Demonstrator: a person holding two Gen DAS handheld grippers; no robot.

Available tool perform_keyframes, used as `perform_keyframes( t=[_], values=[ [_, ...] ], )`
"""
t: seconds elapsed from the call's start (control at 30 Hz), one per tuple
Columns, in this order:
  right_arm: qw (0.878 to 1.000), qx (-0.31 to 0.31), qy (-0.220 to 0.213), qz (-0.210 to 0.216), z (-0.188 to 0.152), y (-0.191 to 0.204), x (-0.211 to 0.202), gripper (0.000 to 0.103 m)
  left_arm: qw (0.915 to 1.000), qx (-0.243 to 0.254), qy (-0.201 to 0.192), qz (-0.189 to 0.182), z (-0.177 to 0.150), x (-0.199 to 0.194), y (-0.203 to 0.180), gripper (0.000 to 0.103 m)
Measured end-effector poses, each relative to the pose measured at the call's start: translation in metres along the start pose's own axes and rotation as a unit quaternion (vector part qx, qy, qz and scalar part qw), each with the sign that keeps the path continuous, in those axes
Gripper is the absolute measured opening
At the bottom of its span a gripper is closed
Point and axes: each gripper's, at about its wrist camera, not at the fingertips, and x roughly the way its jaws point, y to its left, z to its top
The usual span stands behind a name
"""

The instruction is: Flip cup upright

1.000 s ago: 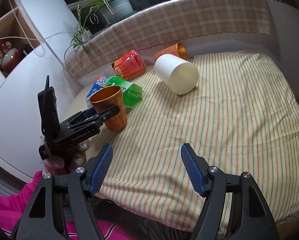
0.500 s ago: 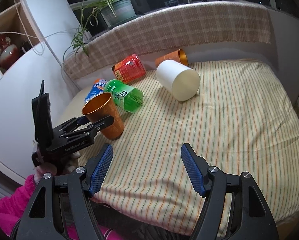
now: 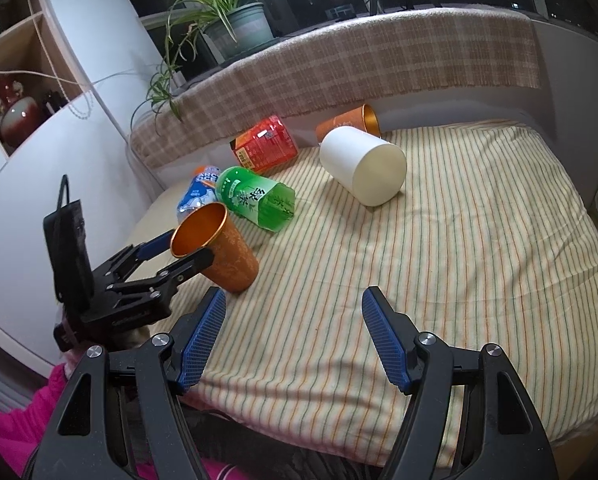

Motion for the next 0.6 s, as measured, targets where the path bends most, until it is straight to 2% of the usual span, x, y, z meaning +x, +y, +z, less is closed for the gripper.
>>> perform_keyframes(
  t=[0.17,0.37,0.43,0.47,0.53,0.6],
  values=[
    [1.0,0.008,-0.019,0.0,-0.002,0.001,-0.001,0.07,0.9997,-0.008,-0.014,0.02,-0.004,-0.027,0.003,0.091],
    [0.999,0.001,-0.041,-0.021,-0.001,0.006,-0.004,0.071,0.9972,-0.02,-0.042,0.058,-0.001,-0.067,0.003,0.091],
    [0.998,-0.005,-0.054,-0.032,0.001,0.009,-0.007,0.071,0.9961,-0.028,-0.047,0.069,0.002,-0.079,0.004,0.094],
    [0.997,-0.009,-0.061,-0.039,0.002,0.01,-0.009,0.071,0.9951,-0.035,-0.051,0.077,0.004,-0.085,0.004,0.102],
    [0.996,-0.015,-0.072,-0.048,0.004,0.013,-0.013,0.071,0.9932,-0.047,-0.063,0.086,0.006,-0.097,0.005,0.103],
    [0.995,-0.021,-0.083,-0.06,0.005,0.015,-0.016,0.079,0.9912,-0.053,-0.069,0.1,0.01,-0.106,0.004,0.103]
  ],
)
